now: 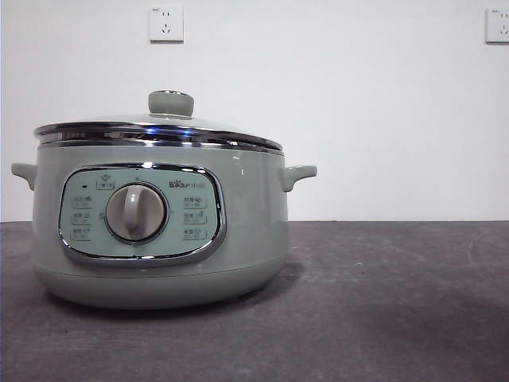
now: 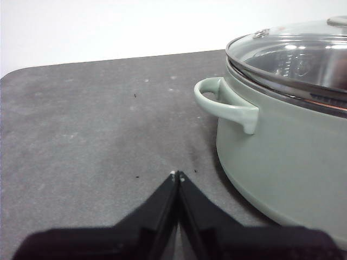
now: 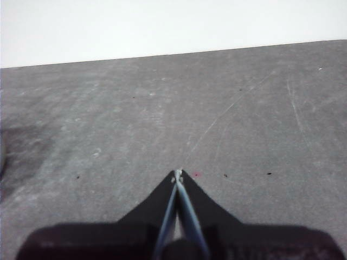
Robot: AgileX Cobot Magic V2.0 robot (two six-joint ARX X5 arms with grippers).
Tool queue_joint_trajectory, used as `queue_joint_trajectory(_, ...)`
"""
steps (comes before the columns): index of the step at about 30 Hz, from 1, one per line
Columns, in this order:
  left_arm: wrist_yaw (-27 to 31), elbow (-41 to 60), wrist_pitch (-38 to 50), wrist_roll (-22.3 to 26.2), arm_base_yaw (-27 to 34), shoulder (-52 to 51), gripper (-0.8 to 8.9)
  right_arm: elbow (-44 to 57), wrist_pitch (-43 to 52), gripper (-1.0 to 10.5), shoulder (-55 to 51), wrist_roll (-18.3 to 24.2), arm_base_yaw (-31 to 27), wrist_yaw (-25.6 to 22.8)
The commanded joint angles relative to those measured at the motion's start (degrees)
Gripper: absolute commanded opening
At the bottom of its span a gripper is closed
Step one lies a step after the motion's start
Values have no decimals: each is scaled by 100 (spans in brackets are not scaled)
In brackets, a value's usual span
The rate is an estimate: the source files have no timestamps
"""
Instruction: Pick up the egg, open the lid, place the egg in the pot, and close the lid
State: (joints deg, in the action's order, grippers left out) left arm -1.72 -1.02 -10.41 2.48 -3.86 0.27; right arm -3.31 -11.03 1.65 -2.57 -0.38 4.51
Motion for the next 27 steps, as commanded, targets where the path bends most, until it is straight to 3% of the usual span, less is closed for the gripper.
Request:
queue_joint_trajectory(1, 9, 85, 24, 15, 20, -17, -3, 61, -114, 2, -146, -52, 7, 2)
queue_joint_trajectory(14, 9, 85, 24, 15, 20, -17, -3, 295, 76, 2, -160, 39, 173, 192)
queue_joint_trajectory(17, 7, 85, 24, 15, 20, -17, -3, 295, 76, 2, -160, -138, 273, 153)
queue_joint_trajectory(27, 9, 85, 24, 15, 20, -17, -3, 293, 76, 2, -160, -144, 282, 94)
